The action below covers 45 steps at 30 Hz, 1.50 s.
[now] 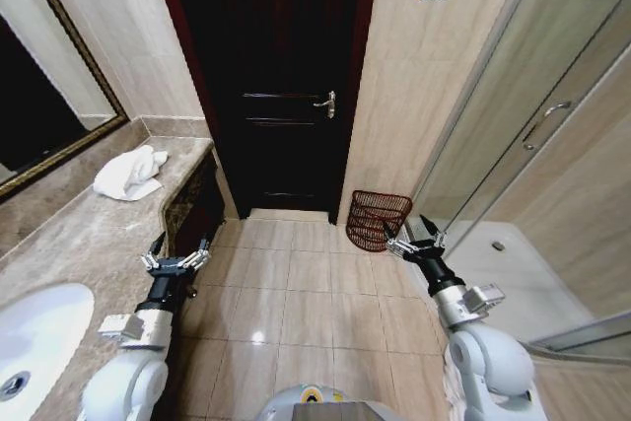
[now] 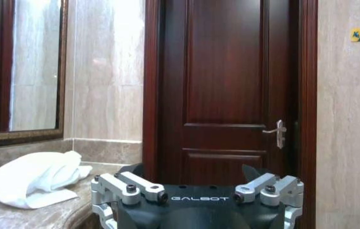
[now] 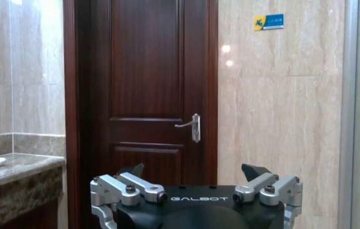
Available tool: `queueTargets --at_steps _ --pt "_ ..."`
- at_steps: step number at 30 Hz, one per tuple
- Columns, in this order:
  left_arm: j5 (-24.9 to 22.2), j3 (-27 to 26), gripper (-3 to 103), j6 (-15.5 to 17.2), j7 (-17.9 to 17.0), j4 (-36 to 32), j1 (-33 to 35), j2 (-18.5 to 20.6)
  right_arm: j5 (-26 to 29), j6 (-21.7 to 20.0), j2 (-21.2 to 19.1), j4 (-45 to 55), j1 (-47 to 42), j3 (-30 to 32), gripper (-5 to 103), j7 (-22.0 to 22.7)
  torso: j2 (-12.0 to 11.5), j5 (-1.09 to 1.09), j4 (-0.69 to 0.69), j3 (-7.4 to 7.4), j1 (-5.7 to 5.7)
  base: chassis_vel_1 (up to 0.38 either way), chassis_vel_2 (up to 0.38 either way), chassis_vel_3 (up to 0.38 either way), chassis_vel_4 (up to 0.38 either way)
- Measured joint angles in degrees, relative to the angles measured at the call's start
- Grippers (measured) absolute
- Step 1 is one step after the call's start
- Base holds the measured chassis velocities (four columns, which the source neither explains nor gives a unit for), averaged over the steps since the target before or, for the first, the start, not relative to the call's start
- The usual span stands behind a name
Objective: Discard the used towel into the hamper.
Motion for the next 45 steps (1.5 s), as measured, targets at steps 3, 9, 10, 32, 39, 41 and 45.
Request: queueTargets --at_steps 3,9,10,32,39,41,45 --pt "-0.1 0.0 100 -0.1 0.1 0.2 -0.1 0.1 -0.1 0.0 0.1 0.0 0.0 0.0 100 0.0 0.0 -0.01 -0.01 0.00 0.00 -0.103 0.090 0.094 -0.113" --pt "-0.3 0.0 100 -0.1 0.2 0.5 -0.4 0.3 -0.5 0.1 0.4 0.0 0.1 -0.1 100 0.0 0.0 -0.02 -0.01 0.01 0.04 -0.121 0.122 0.115 -0.118" --pt "-0.3 0.0 100 0.0 0.2 0.6 -0.4 0.4 -0.6 0.1 0.5 0.0 0.1 -0.2 100 -0.1 0.0 -0.01 0.00 0.01 0.04 -0.114 0.111 0.112 -0.097" --pt "-0.6 -0.1 100 -0.8 1.1 2.6 -1.4 1.1 -1.8 -0.3 1.0 -0.8 1.2 -1.1 100 -0.3 0.0 -0.01 0.01 0.01 0.02 -0.056 0.128 0.129 -0.066" --pt "-0.6 0.1 100 -0.8 1.5 3.1 -1.6 1.1 -2.1 -0.3 1.0 -1.1 1.3 -1.2 100 -0.4 0.0 -0.01 -0.01 0.01 0.02 -0.035 0.152 0.140 -0.053" --pt "-0.6 0.0 100 -0.8 1.5 3.2 -1.6 1.1 -2.1 -0.3 1.1 -1.1 1.4 -1.3 100 -0.4 0.0 -0.01 0.00 0.01 0.01 0.006 0.148 0.157 -0.003" --pt "-0.6 -0.1 100 -0.8 1.5 3.2 -1.5 1.1 -2.1 -0.3 1.0 -1.3 1.5 -1.3 100 -0.4 0.0 0.00 -0.01 0.00 0.01 -0.017 0.164 0.172 -0.013"
